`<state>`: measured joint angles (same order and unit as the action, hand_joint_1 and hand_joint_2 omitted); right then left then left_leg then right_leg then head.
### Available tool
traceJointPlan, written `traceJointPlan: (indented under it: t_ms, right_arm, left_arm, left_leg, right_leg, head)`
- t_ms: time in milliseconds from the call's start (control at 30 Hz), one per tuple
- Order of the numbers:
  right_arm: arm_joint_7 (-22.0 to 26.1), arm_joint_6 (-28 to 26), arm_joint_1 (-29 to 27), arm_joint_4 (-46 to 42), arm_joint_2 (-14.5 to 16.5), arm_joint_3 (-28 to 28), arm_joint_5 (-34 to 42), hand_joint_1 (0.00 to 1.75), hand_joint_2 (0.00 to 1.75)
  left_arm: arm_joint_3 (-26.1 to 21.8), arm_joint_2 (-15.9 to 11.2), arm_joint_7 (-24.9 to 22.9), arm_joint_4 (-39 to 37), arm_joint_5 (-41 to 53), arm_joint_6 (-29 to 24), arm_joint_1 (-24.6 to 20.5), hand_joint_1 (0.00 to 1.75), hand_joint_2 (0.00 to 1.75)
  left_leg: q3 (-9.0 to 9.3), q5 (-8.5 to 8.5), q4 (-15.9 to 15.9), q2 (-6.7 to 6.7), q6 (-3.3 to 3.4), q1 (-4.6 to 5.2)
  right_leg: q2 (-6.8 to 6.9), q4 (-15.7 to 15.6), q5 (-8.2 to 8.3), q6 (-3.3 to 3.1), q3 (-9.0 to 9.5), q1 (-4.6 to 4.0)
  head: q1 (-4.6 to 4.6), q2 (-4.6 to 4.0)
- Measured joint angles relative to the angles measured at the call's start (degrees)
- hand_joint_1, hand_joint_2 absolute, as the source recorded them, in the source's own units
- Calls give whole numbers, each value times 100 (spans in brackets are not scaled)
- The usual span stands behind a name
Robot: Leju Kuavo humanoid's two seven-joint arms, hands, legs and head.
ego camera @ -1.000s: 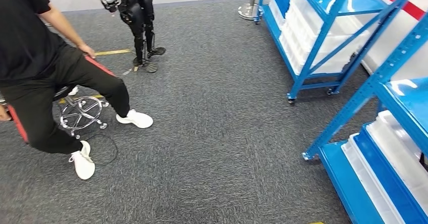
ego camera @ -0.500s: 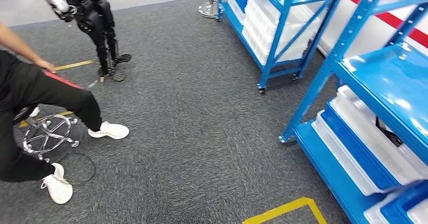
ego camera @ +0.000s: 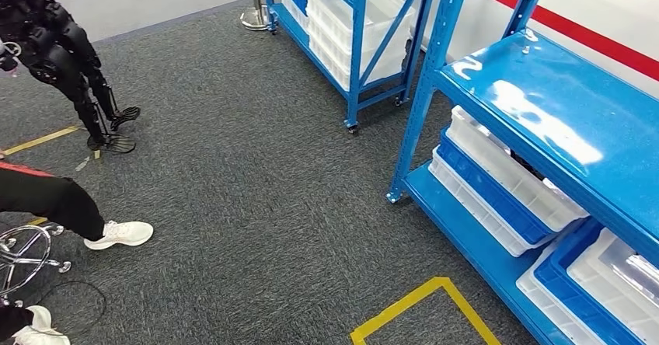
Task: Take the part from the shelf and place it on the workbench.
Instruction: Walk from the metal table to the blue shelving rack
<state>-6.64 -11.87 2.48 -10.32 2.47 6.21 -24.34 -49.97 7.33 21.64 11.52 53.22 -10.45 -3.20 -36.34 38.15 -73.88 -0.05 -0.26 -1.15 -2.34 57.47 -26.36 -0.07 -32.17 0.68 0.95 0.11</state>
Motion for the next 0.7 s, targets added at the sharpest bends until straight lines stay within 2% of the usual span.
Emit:
traceJointPlan:
  t_ms: [33, 67, 133, 167, 200, 267, 300, 400, 433, 567, 633, 667, 700]
  right_arm:
    - [0, 0, -5, 0, -1, 0, 1, 0, 0]
    - [0, 0, -8, 0, -2, 0, 1, 0, 0]
    - [0, 0, -4, 0, 4, 0, 1, 0, 0]
    - [0, 0, 0, 0, 10, 0, -1, 0, 0]
    - [-1, 1, 2, 0, 16, 0, -4, 0, 0]
    - [-11, 3, -8, 1, 16, 0, -14, 0, 0]
    - [-17, 5, -14, 1, 13, 0, -20, 0, 0]
    - [-29, 14, -7, 2, 4, 0, -28, 0, 0]
    - [-30, 15, -3, 2, 4, 0, -29, 0, 0]
    - [-33, 16, -1, 2, 4, 0, -29, 0, 0]
    - [-38, 22, 6, 2, -3, 0, -29, 0, 0]
    - [-43, 28, 2, 2, -11, 0, -29, 0, 0]
    - [-48, 36, 4, 1, -20, 0, -29, 0, 0]
  left_arm:
    - [-1, -1, 0, 0, -1, 0, 5, 0, 0]
    - [-1, -2, 0, 0, -1, -1, 5, 0, 0]
    - [-1, -11, 0, 0, -1, -2, 6, 0, 0]
    - [0, -16, -2, 0, 0, -3, 5, 0, 0]
    - [0, -19, -9, 0, 0, -4, 4, 0, 0]
    - [-1, -12, -32, 0, -5, -14, -5, 0, 0]
    - [-1, -4, -43, 0, -8, -25, -11, 0, 0]
    - [-2, 11, -56, 2, -8, -49, -17, 0, 0]
    - [-2, 12, -57, 2, -8, -50, -16, 0, 0]
    - [-2, 13, -57, 1, -8, -52, -15, 0, 0]
    - [-2, 17, -64, 0, -2, -54, -5, 0, 0]
    - [-2, 23, -70, 0, 2, -51, 2, 0, 0]
    - [-2, 28, -75, 2, 6, -44, 7, 0, 0]
  left_leg:
    - [35, -142, 112, -18, 30, 2]
    - [175, -374, 446, -65, 66, 3]
    - [511, -771, 1227, -341, 140, 8]
    - [618, -868, 1476, -448, 164, 19]
    - [657, -889, 1579, -512, 179, 33]
    - [672, -923, 1640, -389, 217, 51]
    - [691, -960, 1701, -316, 248, 51]
    - [741, -1040, 1840, -140, 318, 49]
    - [741, -1042, 1844, -123, 324, 52]
    - [741, -1043, 1843, -106, 326, 51]
    - [736, -1041, 1842, 2, 327, 60]
    - [729, -1036, 1840, 116, 323, 64]
    - [728, -1006, 1817, 296, 278, 74]
  right_leg:
    - [-88, 1, 3, -4, 7, -16]
    - [-173, 2, 3, -3, 20, -24]
    - [-328, 8, 9, 9, 26, -36]
    - [-396, 11, 19, 26, 11, -36]
    - [-457, 11, 33, 50, -12, -28]
    - [-555, -3, 71, 119, -66, -19]
    - [-479, 27, 60, 141, -109, -23]
    - [-47, 299, -109, 136, -279, -54]
    - [-2, 353, -145, 131, -303, -56]
    - [20, 409, -177, 127, -338, -54]
    - [85, 865, -379, 121, -567, -35]
    - [122, 1141, -473, 160, -688, -9]
    - [285, 1018, -438, 233, -570, 20]
  head:
    - [0, 0]
    - [1, 0]
    - [3, 0]
    - [3, 0]
    - [3, 0]
    - [4, 0]
    - [7, 0]
    - [38, 0]
    - [47, 0]
    - [50, 0]
    - [53, 0]
    - [54, 0]
    - [56, 0]
